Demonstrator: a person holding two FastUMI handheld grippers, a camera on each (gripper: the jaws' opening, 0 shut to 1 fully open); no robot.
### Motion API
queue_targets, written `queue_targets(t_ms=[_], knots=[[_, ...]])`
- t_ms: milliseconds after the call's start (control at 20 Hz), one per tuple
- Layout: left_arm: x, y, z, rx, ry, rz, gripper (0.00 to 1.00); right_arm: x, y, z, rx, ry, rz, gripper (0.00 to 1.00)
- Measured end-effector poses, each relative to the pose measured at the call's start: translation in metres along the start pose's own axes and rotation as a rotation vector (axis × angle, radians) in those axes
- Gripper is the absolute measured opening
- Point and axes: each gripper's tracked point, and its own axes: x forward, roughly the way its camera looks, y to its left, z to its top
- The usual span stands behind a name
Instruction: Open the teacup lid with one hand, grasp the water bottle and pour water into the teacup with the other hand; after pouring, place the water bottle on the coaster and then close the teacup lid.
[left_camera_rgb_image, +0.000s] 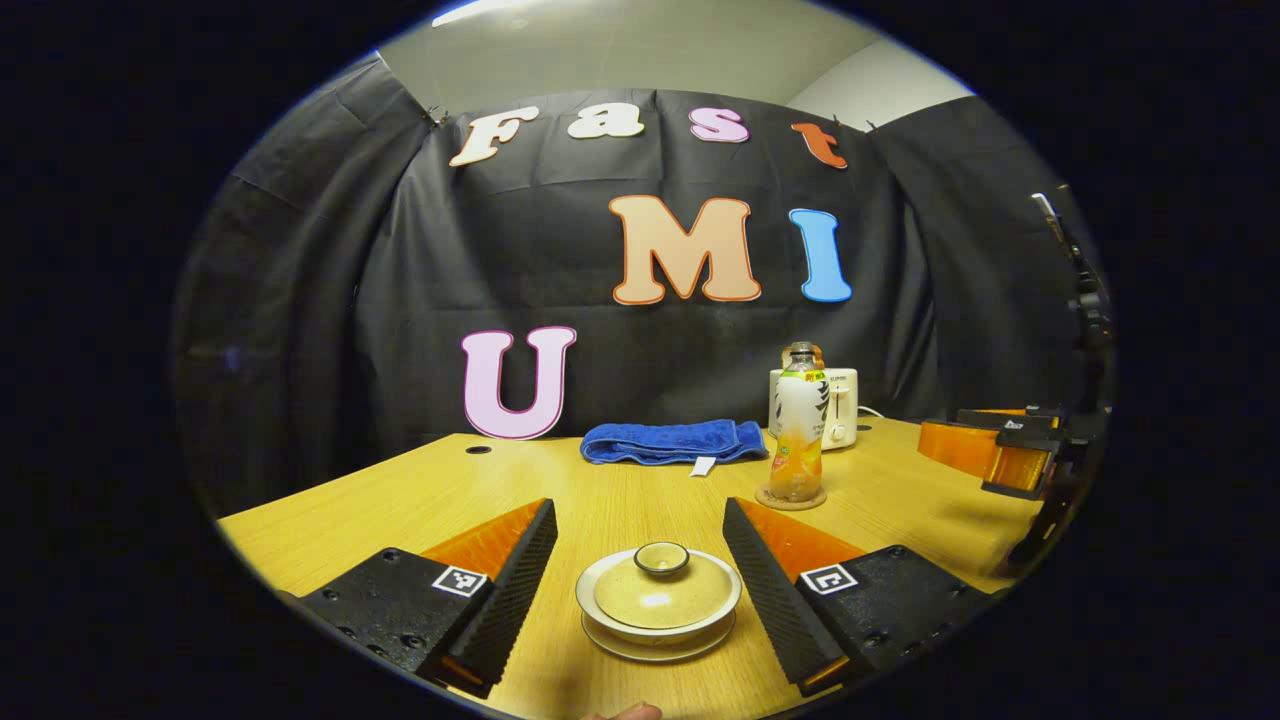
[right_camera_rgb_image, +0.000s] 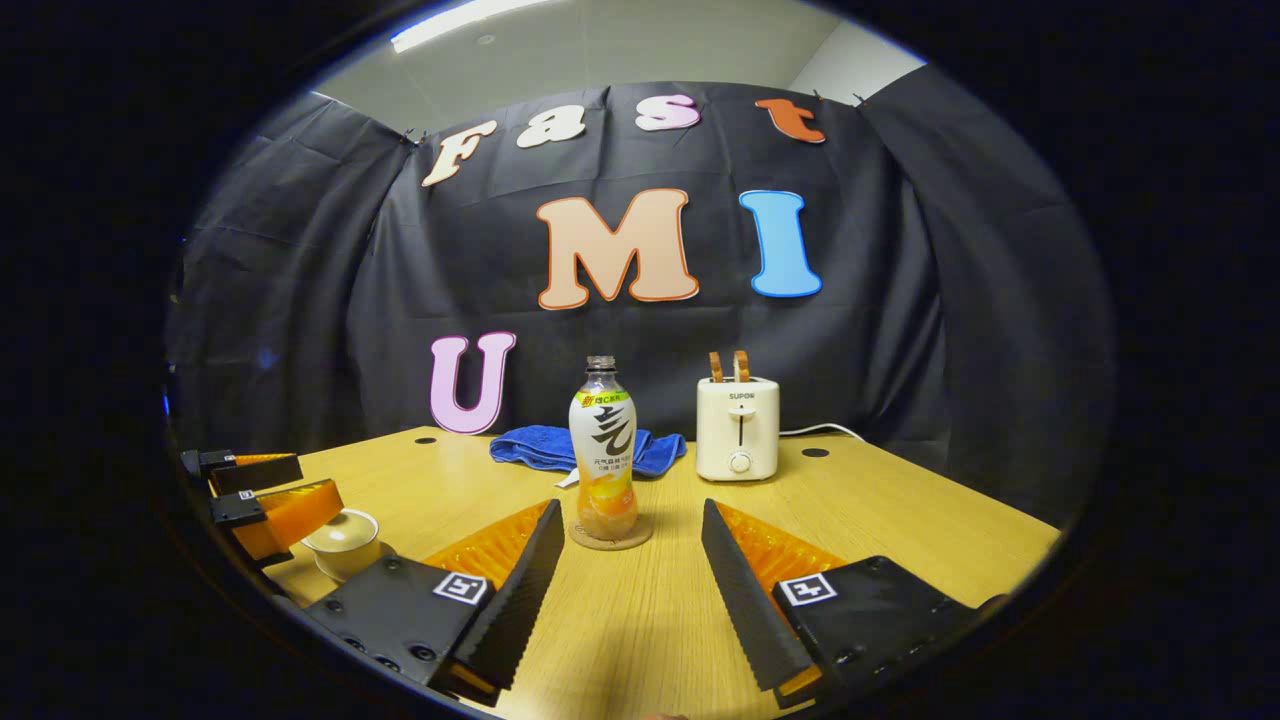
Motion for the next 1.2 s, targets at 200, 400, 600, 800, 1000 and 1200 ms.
queue_targets(t_ms=[200, 400, 600, 800, 1000, 1200], knots=[[0.000, -0.001, -0.004, -0.006, 0.005, 0.007, 0.97, -0.017, 0.003, -0.006, -0.014, 0.003, -0.001, 0.85], [-0.002, -0.002, -0.003, -0.010, 0.002, 0.011, 0.97, -0.021, 0.006, -0.021, -0.006, 0.032, 0.006, 0.89], [-0.003, 0.001, -0.003, -0.009, 0.000, 0.022, 0.97, -0.021, 0.006, -0.023, 0.013, 0.034, 0.000, 0.89], [-0.003, 0.003, -0.005, -0.008, 0.007, 0.028, 0.97, -0.024, 0.004, -0.019, 0.000, 0.020, -0.015, 0.89], [-0.003, 0.004, -0.004, -0.007, 0.008, 0.043, 0.97, -0.024, 0.002, -0.014, 0.003, -0.027, -0.031, 0.93], [-0.003, 0.007, -0.006, -0.007, 0.009, 0.059, 0.97, -0.024, 0.000, -0.014, 0.004, -0.022, -0.045, 0.93]])
